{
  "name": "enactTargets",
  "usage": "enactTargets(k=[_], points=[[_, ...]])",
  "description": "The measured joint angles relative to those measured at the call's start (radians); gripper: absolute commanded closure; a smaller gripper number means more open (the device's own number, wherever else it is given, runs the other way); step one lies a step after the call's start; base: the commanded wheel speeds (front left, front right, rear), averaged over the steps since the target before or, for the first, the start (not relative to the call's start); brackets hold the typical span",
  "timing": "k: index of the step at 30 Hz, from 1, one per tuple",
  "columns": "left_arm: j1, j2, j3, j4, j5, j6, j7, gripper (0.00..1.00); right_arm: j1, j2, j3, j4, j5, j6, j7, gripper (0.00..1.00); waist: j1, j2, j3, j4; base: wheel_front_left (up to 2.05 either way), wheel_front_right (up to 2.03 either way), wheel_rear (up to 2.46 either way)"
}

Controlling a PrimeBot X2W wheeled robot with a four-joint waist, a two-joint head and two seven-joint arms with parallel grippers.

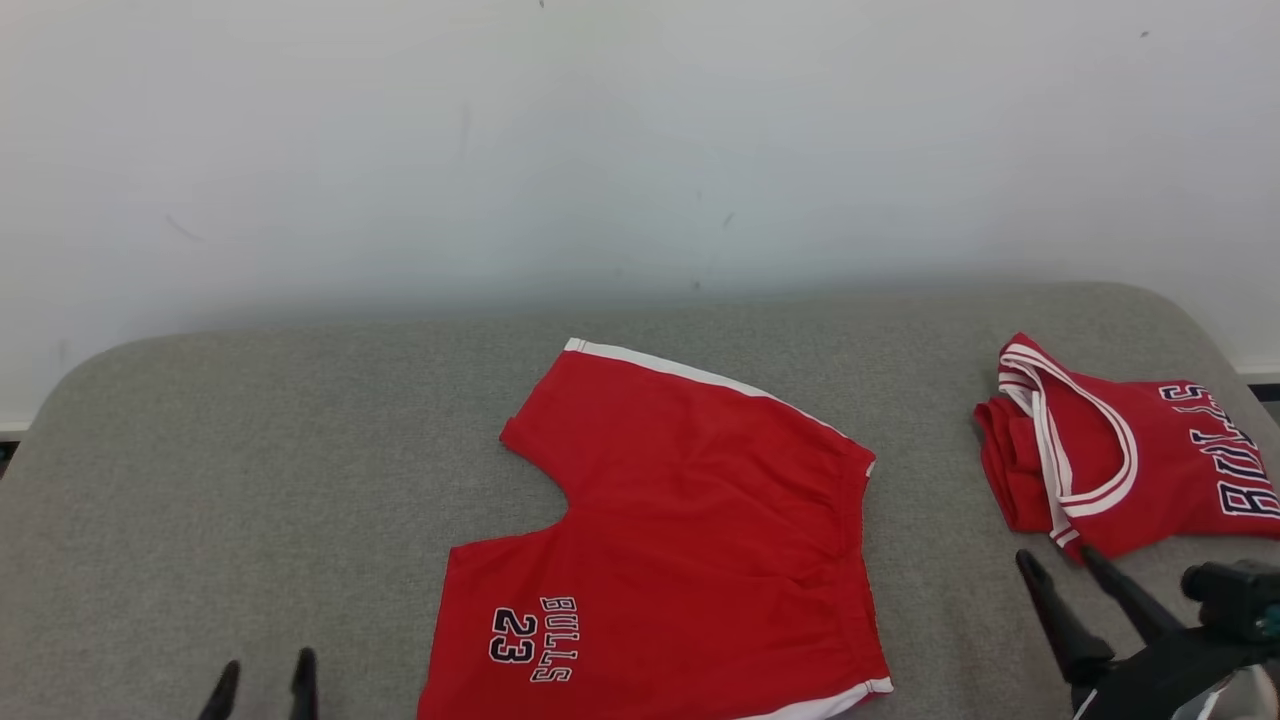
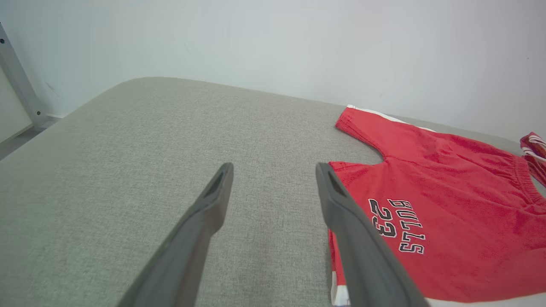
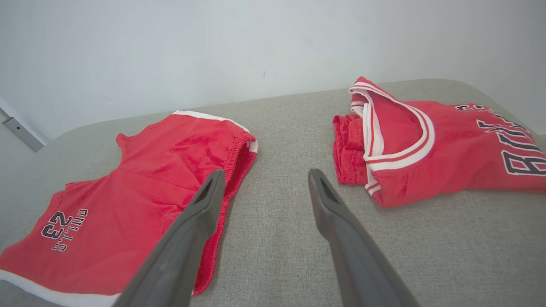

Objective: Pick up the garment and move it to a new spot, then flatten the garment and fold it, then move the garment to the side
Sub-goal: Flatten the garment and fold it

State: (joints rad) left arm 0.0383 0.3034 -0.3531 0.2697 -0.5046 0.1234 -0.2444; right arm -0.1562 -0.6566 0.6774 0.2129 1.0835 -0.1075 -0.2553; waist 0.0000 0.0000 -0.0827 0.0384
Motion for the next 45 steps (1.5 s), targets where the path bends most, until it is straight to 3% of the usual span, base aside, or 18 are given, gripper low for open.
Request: enactTargets(k=[5, 26, 36, 45], points=[[0.039, -0.019, 0.081, -0.014, 0.052, 0.001, -0.003, 0.00, 0.050, -0.002, -0.113, -0.039, -0.045, -0.016, 0.000, 0.00, 0.0000, 0.0000, 0.007, -0.020, 0.00, 0.00, 0.00], [0.081, -0.078, 0.150, -0.095, 0.257, 0.001, 0.026, 0.00, 0.212, 0.077, -0.321, -0.104, -0.244, -0.017, 0.000, 0.00, 0.0000, 0.0000, 0.002, 0.007, 0.00, 0.00, 0.00], [0.081, -0.078, 0.165, -0.135, 0.271, 0.001, 0.070, 0.00, 0.260, 0.124, -0.429, -0.135, -0.290, -0.017, 0.000, 0.00, 0.0000, 0.0000, -0.009, 0.009, 0.00, 0.00, 0.00], [0.088, -0.083, 0.173, -0.153, 0.280, 0.001, 0.108, 0.00, 0.295, 0.150, -0.459, -0.150, -0.311, -0.017, 0.000, 0.00, 0.0000, 0.0000, -0.011, 0.009, 0.00, 0.00, 0.00]])
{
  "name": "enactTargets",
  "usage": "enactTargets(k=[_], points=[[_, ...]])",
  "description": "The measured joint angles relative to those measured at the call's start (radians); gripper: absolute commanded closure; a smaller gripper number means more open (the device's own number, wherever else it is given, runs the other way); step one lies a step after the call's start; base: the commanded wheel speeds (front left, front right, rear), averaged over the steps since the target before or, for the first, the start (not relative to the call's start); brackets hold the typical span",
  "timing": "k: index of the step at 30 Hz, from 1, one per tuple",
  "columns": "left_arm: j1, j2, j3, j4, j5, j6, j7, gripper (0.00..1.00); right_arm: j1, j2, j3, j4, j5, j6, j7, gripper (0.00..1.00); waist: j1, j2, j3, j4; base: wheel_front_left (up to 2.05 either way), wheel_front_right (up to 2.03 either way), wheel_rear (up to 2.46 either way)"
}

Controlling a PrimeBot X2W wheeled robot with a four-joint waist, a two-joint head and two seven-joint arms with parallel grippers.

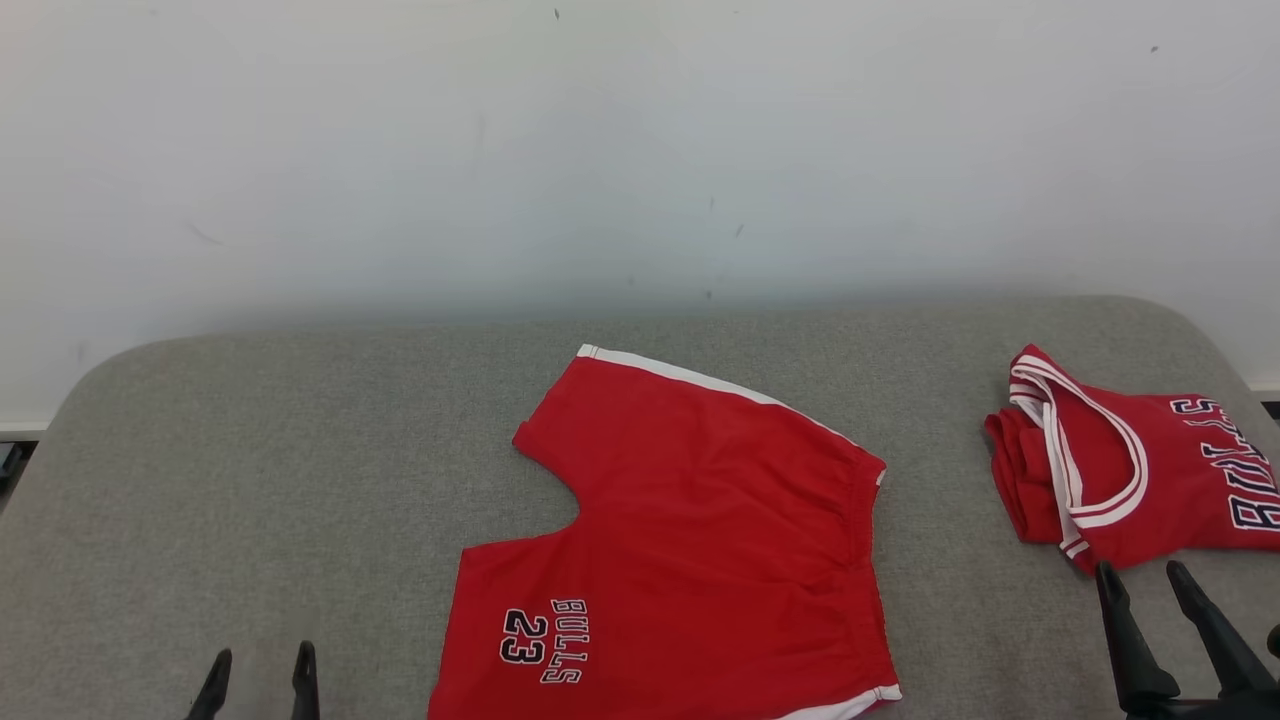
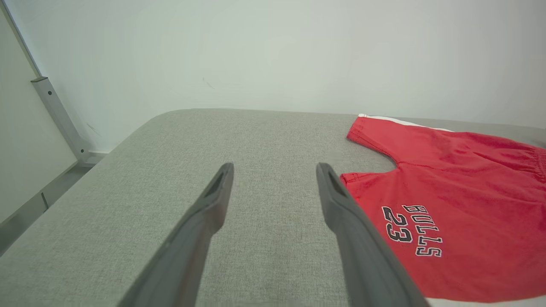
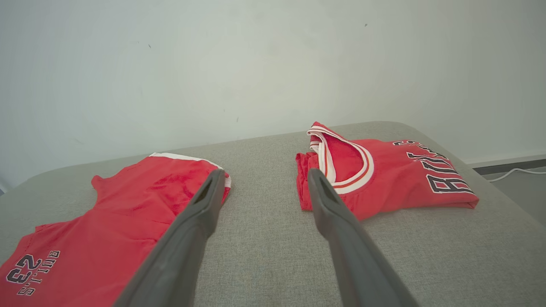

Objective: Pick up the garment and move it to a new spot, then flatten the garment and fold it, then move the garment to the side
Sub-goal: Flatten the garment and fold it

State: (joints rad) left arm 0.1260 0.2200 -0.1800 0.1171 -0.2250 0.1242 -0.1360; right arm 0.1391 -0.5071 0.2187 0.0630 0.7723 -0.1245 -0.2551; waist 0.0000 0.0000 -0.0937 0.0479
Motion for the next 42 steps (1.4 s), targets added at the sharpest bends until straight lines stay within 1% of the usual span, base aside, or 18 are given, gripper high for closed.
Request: enactTargets(k=[5, 10, 27, 29, 33, 34, 35, 36, 38, 41, 42], points=[[0.014, 0.006, -0.009, -0.002, 0.006, 0.000, 0.031, 0.00, 0.021, -0.003, 0.013, 0.000, -0.002, 0.000, 0.000, 0.00, -0.0001, 0.0000, 0.000, 0.003, 0.00, 0.00, 0.00], [0.014, 0.012, -0.023, -0.013, 0.012, 0.000, 0.058, 0.00, 0.019, -0.019, 0.018, -0.003, -0.034, 0.000, 0.000, 0.00, 0.0000, 0.0000, -0.001, 0.005, 0.00, 0.00, 0.00], [0.013, 0.032, -0.040, -0.038, 0.015, -0.004, 0.126, 0.00, 0.025, -0.019, 0.024, -0.027, -0.034, 0.000, 0.010, 0.00, 0.0000, 0.0001, -0.003, 0.020, 0.00, 0.00, 0.00], [0.013, 0.034, -0.058, -0.043, 0.018, -0.016, 0.138, 0.00, 0.034, -0.019, 0.029, -0.035, -0.034, 0.000, 0.015, 0.00, 0.0000, 0.0000, -0.003, 0.026, 0.00, 0.00, 0.00], [0.009, 0.028, -0.091, -0.039, 0.009, -0.055, 0.163, 0.00, 0.039, -0.016, 0.066, -0.045, -0.034, 0.003, 0.038, 0.00, -0.0001, 0.0000, -0.003, 0.039, 0.00, 0.00, 0.00], [0.007, 0.023, -0.097, -0.035, 0.002, -0.065, 0.164, 0.00, 0.038, -0.014, 0.077, -0.049, -0.034, 0.012, 0.046, 0.00, 0.0000, 0.0000, -0.002, 0.043, 0.00, 0.00, 0.00], [0.005, 0.009, -0.118, -0.018, -0.011, -0.092, 0.181, 0.00, 0.034, -0.008, 0.106, -0.052, -0.034, 0.029, 0.067, 0.00, -0.0001, 0.0000, 0.001, 0.048, 0.00, 0.00, 0.00], [0.003, -0.003, -0.127, -0.007, -0.030, -0.101, 0.185, 0.00, 0.031, -0.007, 0.123, -0.050, -0.034, 0.038, 0.080, 0.00, 0.0000, 0.0000, 0.004, 0.050, 0.00, 0.00, 0.00], [-0.012, -0.007, -0.158, 0.018, -0.035, -0.126, 0.206, 0.00, 0.027, -0.009, 0.156, -0.045, -0.041, 0.047, 0.106, 0.00, 0.0000, 0.0000, 0.009, 0.055, 0.00, 0.00, 0.00], [-0.048, -0.019, -0.180, 0.057, -0.046, -0.157, 0.227, 0.00, -0.009, -0.012, 0.214, -0.021, -0.073, 0.073, 0.152, 0.00, 0.0000, 0.0000, 0.020, 0.062, 0.00, 0.00, 0.00], [-0.058, -0.027, -0.184, 0.067, -0.051, -0.164, 0.230, 0.00, -0.026, -0.012, 0.229, -0.009, -0.084, 0.075, 0.164, 0.00, 0.0000, 0.0000, 0.024, 0.065, 0.00, 0.00, 0.00]])
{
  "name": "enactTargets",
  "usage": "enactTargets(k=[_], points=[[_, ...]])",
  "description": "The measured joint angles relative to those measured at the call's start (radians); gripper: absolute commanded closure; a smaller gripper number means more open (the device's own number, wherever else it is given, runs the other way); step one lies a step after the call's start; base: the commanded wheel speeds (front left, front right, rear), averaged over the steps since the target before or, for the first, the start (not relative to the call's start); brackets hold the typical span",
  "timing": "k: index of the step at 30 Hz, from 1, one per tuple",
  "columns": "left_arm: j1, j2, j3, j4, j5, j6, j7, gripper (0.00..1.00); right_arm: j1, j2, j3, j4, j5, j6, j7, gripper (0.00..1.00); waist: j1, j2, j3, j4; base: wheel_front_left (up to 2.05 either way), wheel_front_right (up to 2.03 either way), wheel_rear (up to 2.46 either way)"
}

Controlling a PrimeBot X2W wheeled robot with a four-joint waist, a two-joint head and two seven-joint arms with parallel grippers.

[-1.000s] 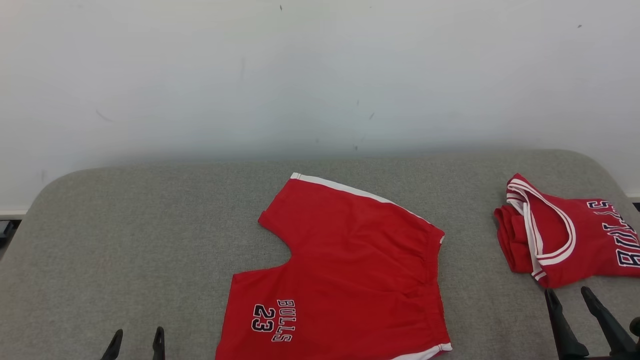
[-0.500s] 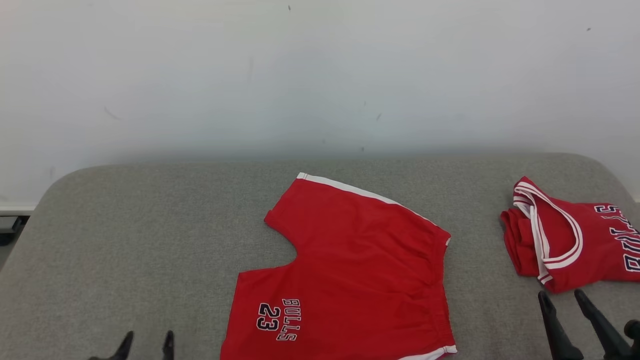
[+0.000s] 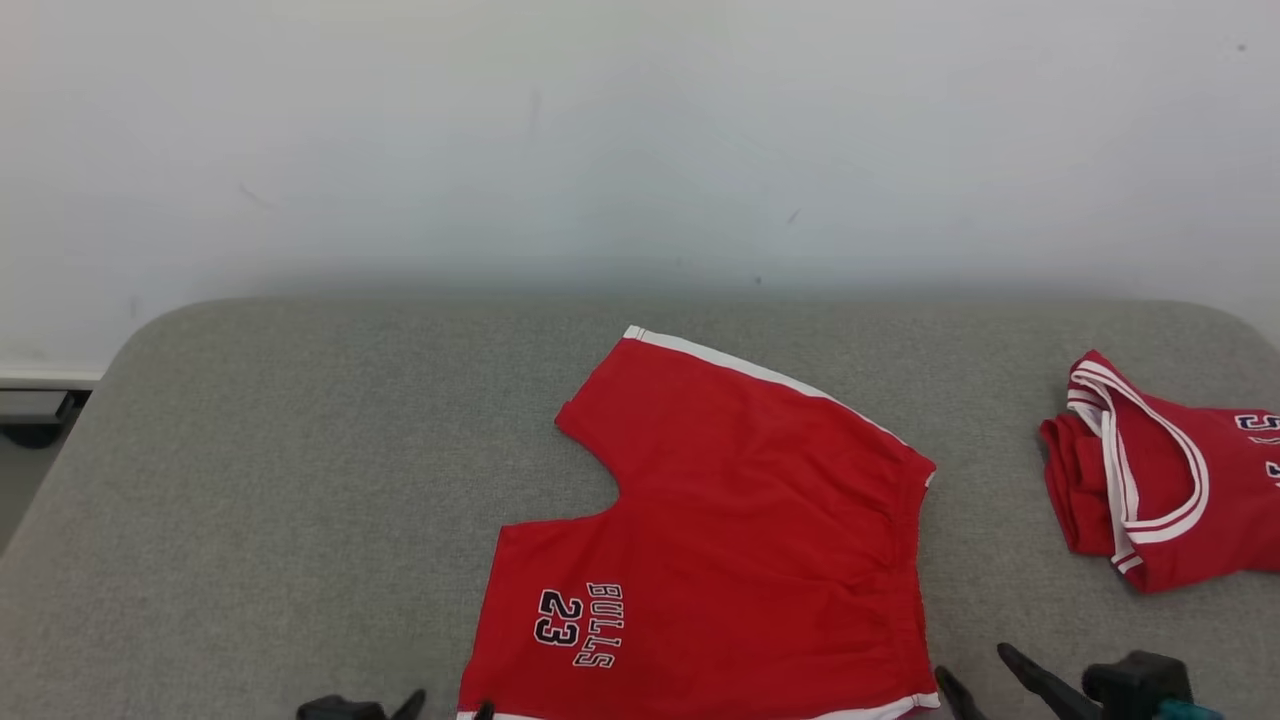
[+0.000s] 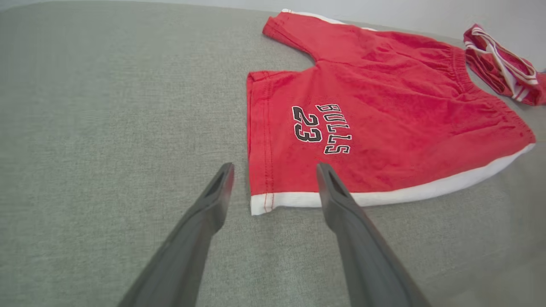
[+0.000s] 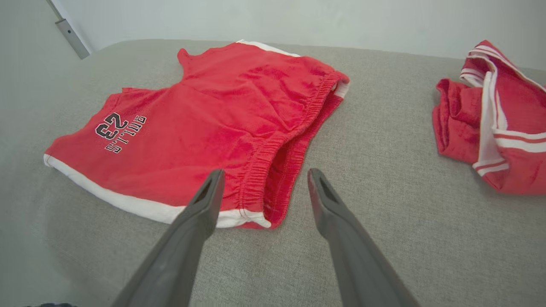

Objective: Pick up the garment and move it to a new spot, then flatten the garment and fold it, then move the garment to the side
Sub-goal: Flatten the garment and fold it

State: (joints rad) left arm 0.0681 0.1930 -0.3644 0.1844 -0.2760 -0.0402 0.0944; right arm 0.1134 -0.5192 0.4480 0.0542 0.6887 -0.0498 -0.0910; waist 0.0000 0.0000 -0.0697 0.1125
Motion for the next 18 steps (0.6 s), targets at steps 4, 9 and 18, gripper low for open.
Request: enactTargets(k=[4, 9, 18], points=[[-0.032, -0.022, -0.012, 0.063, -0.017, -0.023, 0.026, 0.00, -0.060, 0.002, 0.044, 0.051, -0.025, 0.024, 0.054, 0.00, 0.0000, 0.0000, 0.015, 0.008, 0.00, 0.00, 0.00], [-0.073, -0.037, -0.028, 0.141, -0.017, -0.032, 0.056, 0.00, -0.106, 0.004, 0.077, 0.114, -0.040, 0.046, 0.103, 0.00, 0.0000, 0.0001, 0.034, 0.016, 0.00, 0.00, 0.00], [-0.120, -0.064, -0.028, 0.256, -0.045, -0.041, 0.068, 0.00, -0.148, 0.044, 0.113, 0.191, -0.041, 0.068, 0.145, 0.00, 0.0000, 0.0002, 0.054, 0.018, 0.00, 0.00, 0.00]])
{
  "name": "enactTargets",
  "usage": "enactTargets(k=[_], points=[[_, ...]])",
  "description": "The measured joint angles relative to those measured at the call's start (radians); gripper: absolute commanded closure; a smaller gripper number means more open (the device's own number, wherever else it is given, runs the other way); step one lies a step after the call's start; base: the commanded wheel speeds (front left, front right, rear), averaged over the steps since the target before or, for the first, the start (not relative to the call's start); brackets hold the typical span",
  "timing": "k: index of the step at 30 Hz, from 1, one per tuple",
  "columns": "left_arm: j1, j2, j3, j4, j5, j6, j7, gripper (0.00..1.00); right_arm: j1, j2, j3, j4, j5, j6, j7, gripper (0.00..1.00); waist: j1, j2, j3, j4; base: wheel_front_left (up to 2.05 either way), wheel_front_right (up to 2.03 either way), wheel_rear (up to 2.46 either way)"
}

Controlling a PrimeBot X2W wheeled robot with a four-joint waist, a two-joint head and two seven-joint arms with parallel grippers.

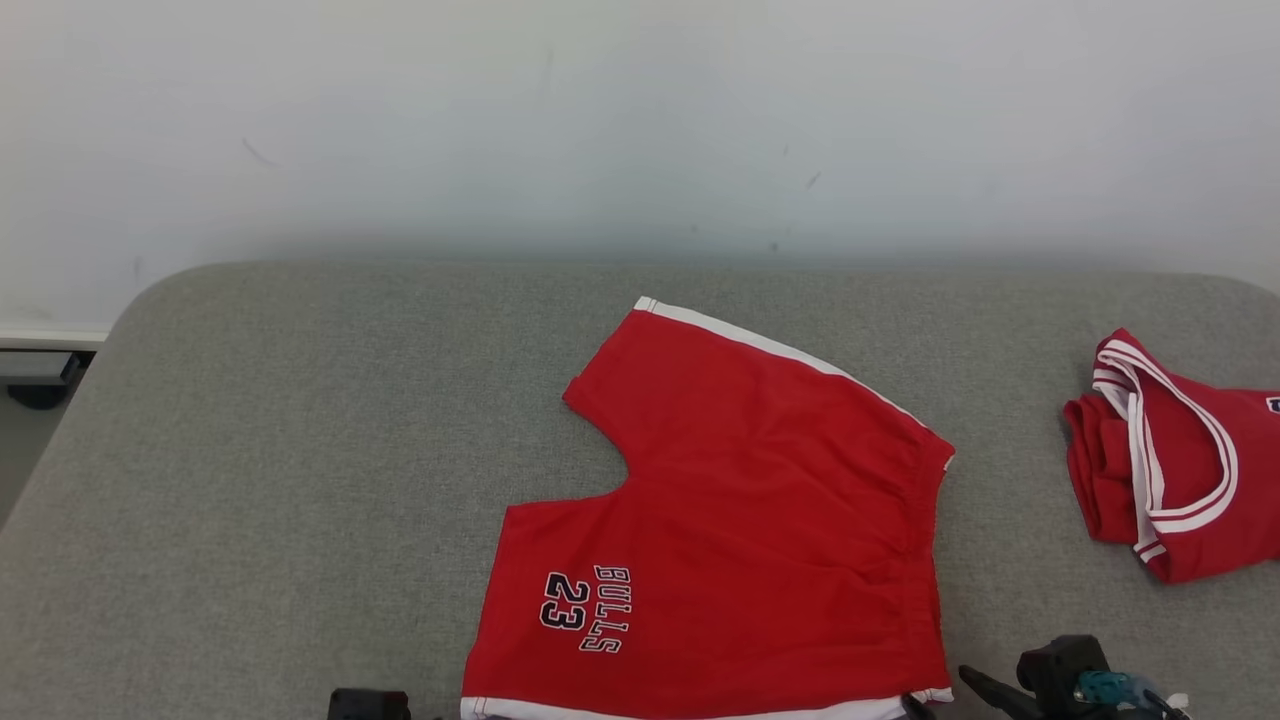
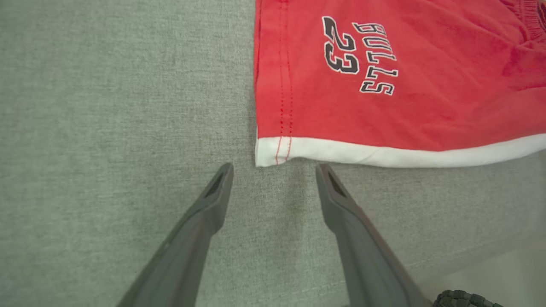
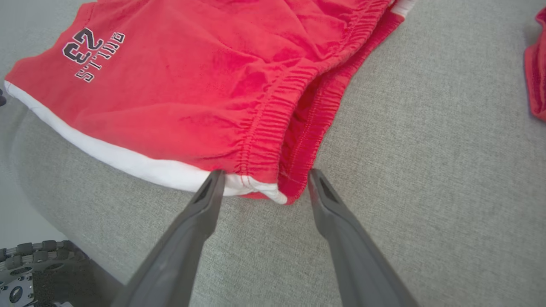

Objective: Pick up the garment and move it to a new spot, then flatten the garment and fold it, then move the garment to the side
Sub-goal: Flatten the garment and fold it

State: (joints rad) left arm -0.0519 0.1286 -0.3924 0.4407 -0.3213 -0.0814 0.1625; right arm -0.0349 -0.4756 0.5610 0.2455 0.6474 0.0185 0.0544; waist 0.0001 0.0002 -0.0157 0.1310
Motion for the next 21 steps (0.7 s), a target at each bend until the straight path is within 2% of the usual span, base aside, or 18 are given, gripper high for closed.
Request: enactTargets(k=[7, 8, 9, 10, 11, 12, 21], points=[[-0.041, -0.015, -0.011, 0.081, -0.005, -0.008, 0.004, 0.00, -0.034, 0.025, 0.029, 0.053, -0.019, 0.017, 0.017, 0.00, 0.0000, 0.0000, 0.005, 0.001, 0.00, 0.00, 0.00], [-0.048, -0.019, -0.012, 0.089, -0.005, -0.008, 0.003, 0.00, -0.040, 0.030, 0.030, 0.057, -0.020, 0.018, 0.017, 0.09, 0.0000, -0.0001, 0.006, 0.001, 0.00, 0.00, 0.00], [-0.056, -0.021, -0.015, 0.097, -0.005, -0.008, 0.003, 0.00, -0.045, 0.035, 0.032, 0.063, -0.024, 0.018, 0.017, 0.33, 0.0000, 0.0000, 0.007, 0.001, 0.00, 0.00, 0.00], [-0.071, -0.025, -0.019, 0.110, -0.002, -0.009, -0.003, 0.27, -0.055, 0.041, 0.035, 0.078, -0.025, 0.022, 0.017, 0.97, 0.0000, -0.0001, 0.008, 0.001, 0.00, 0.00, 0.00], [-0.079, -0.026, -0.023, 0.121, 0.000, -0.012, -0.006, 0.67, -0.058, 0.043, 0.035, 0.081, -0.025, 0.026, 0.017, 1.00, 0.0000, 0.0000, 0.008, 0.001, 0.00, 0.00, 0.00], [-0.084, -0.025, -0.029, 0.125, 0.007, -0.016, -0.012, 1.00, -0.059, 0.044, 0.037, 0.084, -0.025, 0.026, 0.017, 1.00, 0.0000, 0.0000, 0.009, 0.001, 0.00, 0.00, 0.00], [-0.103, -0.025, -0.049, 0.161, 0.048, -0.016, -0.055, 1.00, -0.059, 0.050, 0.041, 0.122, -0.025, 0.043, 0.007, 1.00, 0.0000, -0.0001, 0.007, -0.003, 0.00, 0.00, 0.00]])
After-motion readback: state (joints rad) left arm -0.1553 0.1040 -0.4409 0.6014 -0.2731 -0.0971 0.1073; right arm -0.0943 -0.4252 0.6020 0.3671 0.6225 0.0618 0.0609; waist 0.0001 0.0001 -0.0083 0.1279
